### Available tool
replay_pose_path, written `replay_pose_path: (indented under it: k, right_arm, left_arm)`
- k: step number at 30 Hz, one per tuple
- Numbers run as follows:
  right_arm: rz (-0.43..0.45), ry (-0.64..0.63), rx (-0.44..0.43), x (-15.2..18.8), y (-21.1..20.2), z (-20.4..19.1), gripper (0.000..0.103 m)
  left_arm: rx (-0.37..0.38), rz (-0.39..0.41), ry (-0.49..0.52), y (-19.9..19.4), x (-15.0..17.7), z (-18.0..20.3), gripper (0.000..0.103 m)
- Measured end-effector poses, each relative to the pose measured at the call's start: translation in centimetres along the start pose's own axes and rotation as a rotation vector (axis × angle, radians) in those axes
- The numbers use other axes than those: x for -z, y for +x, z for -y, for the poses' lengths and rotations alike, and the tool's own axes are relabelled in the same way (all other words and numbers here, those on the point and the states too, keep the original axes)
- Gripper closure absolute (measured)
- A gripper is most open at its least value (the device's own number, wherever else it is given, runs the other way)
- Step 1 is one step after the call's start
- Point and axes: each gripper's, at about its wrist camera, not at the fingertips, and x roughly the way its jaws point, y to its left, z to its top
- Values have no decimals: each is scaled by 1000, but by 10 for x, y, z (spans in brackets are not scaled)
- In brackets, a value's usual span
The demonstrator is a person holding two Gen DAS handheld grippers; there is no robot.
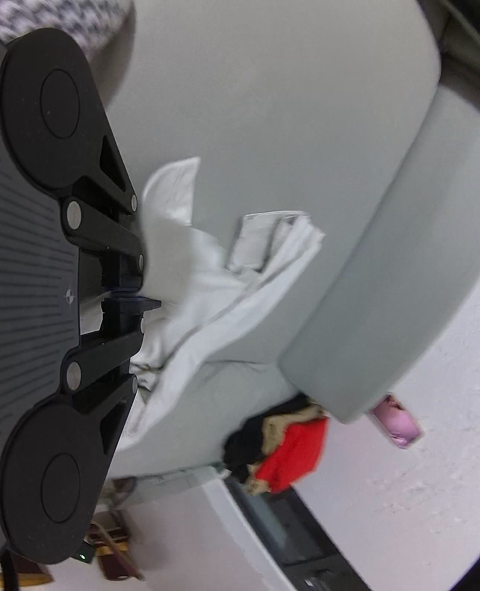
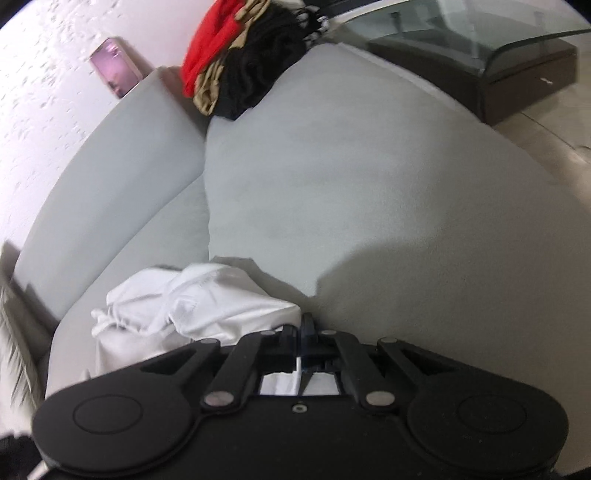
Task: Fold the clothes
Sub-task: 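Lift the shirt high with both grippers and shake it out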
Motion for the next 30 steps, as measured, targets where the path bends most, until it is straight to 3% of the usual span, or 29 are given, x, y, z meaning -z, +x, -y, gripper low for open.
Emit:
replay_pose_path:
  k: [3,10,13,14,16,19,24,26,28,30]
  right_arm:
    - [-26,212,-118,-3,-16,-2,101]
    - [60,357,-516,-58,-86,-83,101]
    - [289,305,-738,-75,-165,-112,101]
    - [361,290,-770,-74,-186,-116,101]
    - [422,263,-759,-66,-208,-122,101]
    - [347,275,-787,-61,-224,-123,101]
    - [524,104,-882,-41,-299,-133,101]
    - [531,67,-913,-38,-315,-136,101]
    - [565,30,-941,-34,-328,-139,101]
    - [597,-14,-908,-31,-332,-149,101]
  left_arm:
    - [17,138,21,-42,-24,23,103]
    - [102,554,112,-163,-126,117,103]
    - [103,718,115,-211,-130,134,102]
    - [108,727,110,-218,-129,134,102]
    - [107,730,104,-228,-125,132,103]
    - [154,769,102,-258,-114,129,103]
    - [210,907,94,-314,-109,133,103]
    - [236,936,92,-329,-109,133,102]
    - [200,943,118,-326,-113,137,102]
    - [144,919,139,-315,-125,141,102]
